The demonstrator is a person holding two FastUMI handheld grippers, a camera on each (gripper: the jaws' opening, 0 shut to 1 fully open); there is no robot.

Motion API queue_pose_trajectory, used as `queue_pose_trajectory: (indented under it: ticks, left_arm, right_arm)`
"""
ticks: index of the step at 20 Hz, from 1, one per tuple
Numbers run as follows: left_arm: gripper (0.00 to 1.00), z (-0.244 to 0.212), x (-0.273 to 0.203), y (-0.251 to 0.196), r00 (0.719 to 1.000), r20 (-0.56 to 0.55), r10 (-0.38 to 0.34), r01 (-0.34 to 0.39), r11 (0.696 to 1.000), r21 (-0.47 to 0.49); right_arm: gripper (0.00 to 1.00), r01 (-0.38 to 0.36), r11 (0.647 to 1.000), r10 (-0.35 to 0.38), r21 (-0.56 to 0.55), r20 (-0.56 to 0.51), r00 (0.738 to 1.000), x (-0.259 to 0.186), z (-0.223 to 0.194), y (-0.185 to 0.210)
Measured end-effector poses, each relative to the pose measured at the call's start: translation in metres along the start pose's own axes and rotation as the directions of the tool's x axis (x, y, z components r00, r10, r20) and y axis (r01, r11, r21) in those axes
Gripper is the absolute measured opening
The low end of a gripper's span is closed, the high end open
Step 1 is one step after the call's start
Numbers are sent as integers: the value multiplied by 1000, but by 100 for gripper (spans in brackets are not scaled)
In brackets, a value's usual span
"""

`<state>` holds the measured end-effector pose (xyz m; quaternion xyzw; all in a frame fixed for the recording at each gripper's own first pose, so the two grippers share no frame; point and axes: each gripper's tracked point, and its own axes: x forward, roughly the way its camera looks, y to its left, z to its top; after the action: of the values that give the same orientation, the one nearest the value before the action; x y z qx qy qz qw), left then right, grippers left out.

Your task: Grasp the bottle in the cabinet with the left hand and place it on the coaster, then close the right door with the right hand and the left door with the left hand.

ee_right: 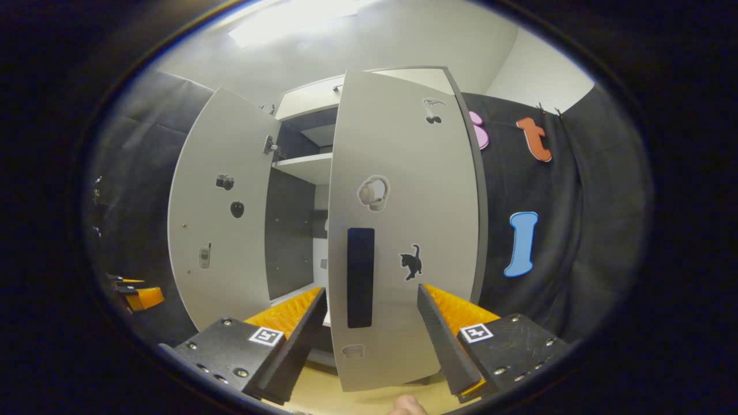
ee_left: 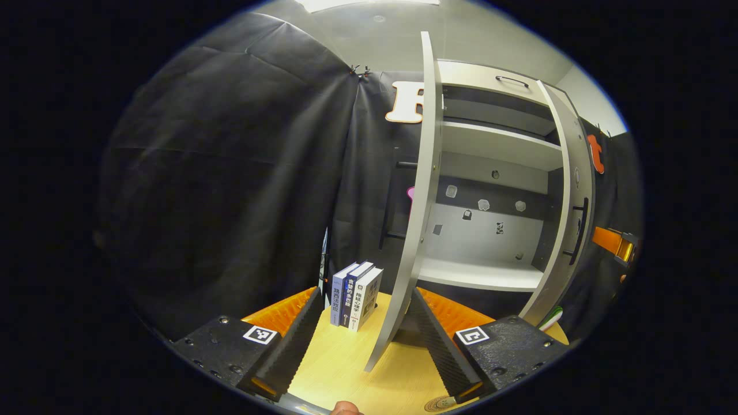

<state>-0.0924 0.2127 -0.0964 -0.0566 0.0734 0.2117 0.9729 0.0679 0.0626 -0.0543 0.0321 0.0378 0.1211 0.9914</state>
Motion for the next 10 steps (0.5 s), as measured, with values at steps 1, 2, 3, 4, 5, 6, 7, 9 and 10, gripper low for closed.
queue_pose_trajectory:
  ticks: [1,2,3,4,5,6,7,9,10]
  left_arm:
    - [93,0,2,1,1000,-2,0,0,1000,-1]
    - [97,-2,4,2,1000,-5,-1,1,1000,0]
    - [97,-3,6,3,1000,-8,-1,1,1000,2]
    - [97,-4,7,4,1000,-12,-3,3,1000,2]
    - [97,-6,7,5,1000,-15,-5,5,1000,0]
    - [97,-6,9,6,1000,-17,-8,8,1000,-4]
    - [97,-6,11,7,1000,-18,-11,11,1000,-7]
    - [97,-7,16,10,1000,-21,-15,15,1000,-6]
    - [93,-7,19,11,1000,-22,-18,18,1000,-3]
  right_arm:
    - [92,4,1000,-4,1,0,1000,0,0,0]
    - [95,7,1000,-7,1,0,1000,-1,-1,0]
    - [95,12,1000,-12,0,-2,1000,-2,-2,0]
    - [92,16,1000,-16,-1,-3,1000,-3,-3,1]
    - [92,20,1000,-20,-2,-5,1000,-3,-3,1]
    - [92,24,1000,-24,-2,-7,1000,-3,-4,1]
    - [92,27,1000,-27,-3,-8,1000,-4,-5,2]
    - [95,36,999,-36,-7,-6,999,-5,-6,4]
    - [92,41,999,-41,-10,-6,999,-5,-7,5]
